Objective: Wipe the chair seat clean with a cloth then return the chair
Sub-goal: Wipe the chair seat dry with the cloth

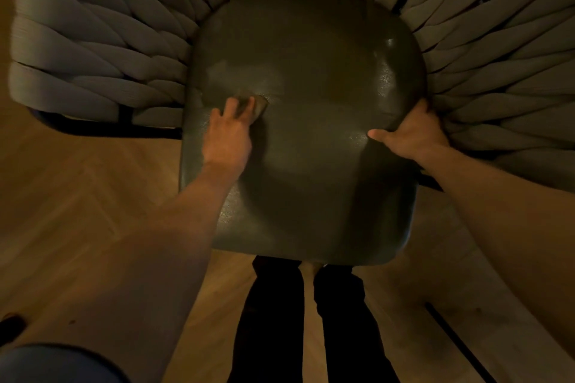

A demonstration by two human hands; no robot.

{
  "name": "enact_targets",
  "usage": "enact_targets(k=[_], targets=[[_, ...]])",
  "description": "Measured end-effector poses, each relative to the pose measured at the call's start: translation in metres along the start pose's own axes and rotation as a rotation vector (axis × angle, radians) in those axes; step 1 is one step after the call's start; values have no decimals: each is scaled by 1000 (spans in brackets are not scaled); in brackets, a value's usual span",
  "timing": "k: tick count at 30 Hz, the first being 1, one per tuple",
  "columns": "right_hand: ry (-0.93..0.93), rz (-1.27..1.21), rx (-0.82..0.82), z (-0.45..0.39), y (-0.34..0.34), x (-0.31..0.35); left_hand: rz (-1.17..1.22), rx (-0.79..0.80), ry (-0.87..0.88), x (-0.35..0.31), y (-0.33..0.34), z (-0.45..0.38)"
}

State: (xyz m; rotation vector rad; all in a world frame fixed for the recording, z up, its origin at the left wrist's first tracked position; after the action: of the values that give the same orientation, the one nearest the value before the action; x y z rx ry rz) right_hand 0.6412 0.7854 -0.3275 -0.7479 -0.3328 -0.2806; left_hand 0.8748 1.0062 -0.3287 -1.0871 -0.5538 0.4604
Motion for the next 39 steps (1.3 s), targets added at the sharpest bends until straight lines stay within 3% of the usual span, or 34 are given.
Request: enact_targets(k=[8, 17, 22, 25, 30, 33, 39], targets=[[-1, 20, -40, 0, 3, -1, 31, -44, -89, 59, 14, -5], [25, -4, -63, 1, 6, -6, 217, -101, -317, 92, 14, -10], [64, -285, -91, 2, -5, -8, 338, -22, -357, 82, 17, -12], [207, -536, -112, -4, -10, -11, 374, -20, -369, 80, 17, -14], [342, -808, -2, -32, -11, -44, 377, -43, -372, 68, 16, -16], [328, -873, 84, -32, -10, -47, 368, -52, -349, 51, 10, -15], [328, -860, 72, -56, -4, -73, 349, -83, -263, -5, -2, -12]])
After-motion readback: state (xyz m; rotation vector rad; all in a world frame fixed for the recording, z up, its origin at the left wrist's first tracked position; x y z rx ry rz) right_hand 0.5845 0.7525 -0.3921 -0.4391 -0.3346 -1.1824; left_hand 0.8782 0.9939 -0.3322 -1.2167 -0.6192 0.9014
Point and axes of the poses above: each hand's wrist, its own z-axis away from the middle knuckle, its own y-axis out of the palm, x = y × z, the point moved 3 cm from there along -z, towards the middle knuckle, and after that the axes turned 14 degrees about -z, right-handed, at the moved point
